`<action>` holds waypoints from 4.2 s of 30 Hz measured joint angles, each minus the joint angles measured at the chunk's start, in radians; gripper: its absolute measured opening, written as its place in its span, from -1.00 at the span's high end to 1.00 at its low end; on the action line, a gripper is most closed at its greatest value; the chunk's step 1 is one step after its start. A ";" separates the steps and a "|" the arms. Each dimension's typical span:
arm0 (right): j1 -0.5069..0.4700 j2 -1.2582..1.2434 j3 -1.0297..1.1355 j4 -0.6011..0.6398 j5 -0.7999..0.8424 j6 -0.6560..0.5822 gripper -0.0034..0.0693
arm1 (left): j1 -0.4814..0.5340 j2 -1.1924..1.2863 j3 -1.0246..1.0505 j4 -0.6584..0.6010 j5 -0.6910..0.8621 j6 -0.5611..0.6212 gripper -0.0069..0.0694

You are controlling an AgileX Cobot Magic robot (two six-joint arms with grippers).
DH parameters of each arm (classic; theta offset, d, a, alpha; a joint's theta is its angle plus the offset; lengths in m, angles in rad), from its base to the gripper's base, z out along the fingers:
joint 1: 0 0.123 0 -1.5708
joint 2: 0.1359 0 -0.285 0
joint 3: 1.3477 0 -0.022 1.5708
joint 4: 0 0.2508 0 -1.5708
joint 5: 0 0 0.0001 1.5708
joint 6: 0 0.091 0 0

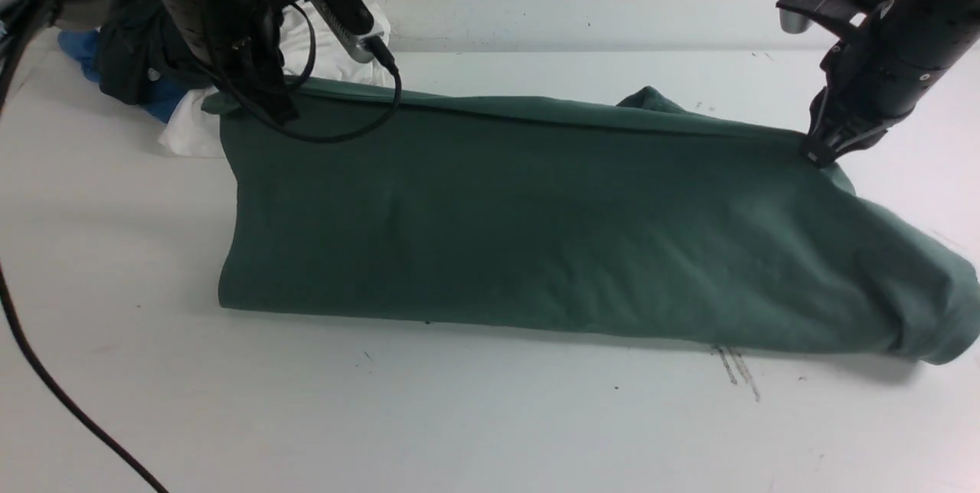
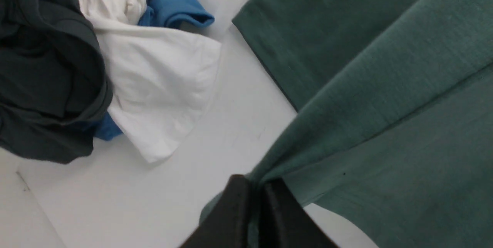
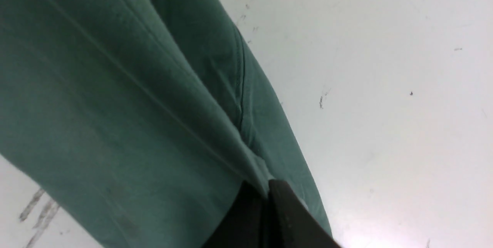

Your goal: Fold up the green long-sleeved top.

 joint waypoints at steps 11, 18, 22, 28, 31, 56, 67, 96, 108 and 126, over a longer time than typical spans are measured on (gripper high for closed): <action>-0.006 0.160 -0.032 -0.020 -0.184 0.080 0.87 | 0.043 0.206 -0.038 -0.015 -0.181 -0.046 0.70; -0.016 0.210 -0.032 -0.145 -0.340 0.264 0.47 | 0.068 0.238 -0.038 0.016 -0.285 -0.131 0.21; -0.016 0.203 -0.033 -0.312 -0.392 0.531 0.16 | 0.065 0.235 -0.077 0.017 -0.241 -0.247 -0.14; -0.016 0.093 -0.030 -0.367 -0.254 0.755 0.02 | 0.027 0.174 -0.137 -0.016 0.053 -0.426 -0.18; -0.016 -0.020 0.015 -0.315 -0.203 0.759 0.02 | -0.008 0.153 -0.143 -0.074 0.193 -0.403 0.04; -0.246 -0.324 0.822 -0.150 -0.574 0.902 -0.21 | -0.033 0.169 0.019 -0.377 0.234 -0.223 0.84; -0.246 -0.072 0.660 -0.025 -0.602 0.924 -0.36 | -0.033 0.215 0.019 -0.377 0.233 -0.223 0.84; -0.297 -0.384 0.463 -0.273 -0.343 0.762 0.79 | -0.033 -0.130 0.010 -0.377 0.239 -0.225 0.84; 0.285 -0.218 0.151 -0.104 -0.278 0.694 0.79 | -0.033 -0.170 0.011 -0.377 0.243 -0.224 0.84; 0.432 -0.004 -0.245 -0.237 -0.109 0.777 -0.31 | -0.067 -0.167 0.011 -0.446 0.243 -0.221 0.84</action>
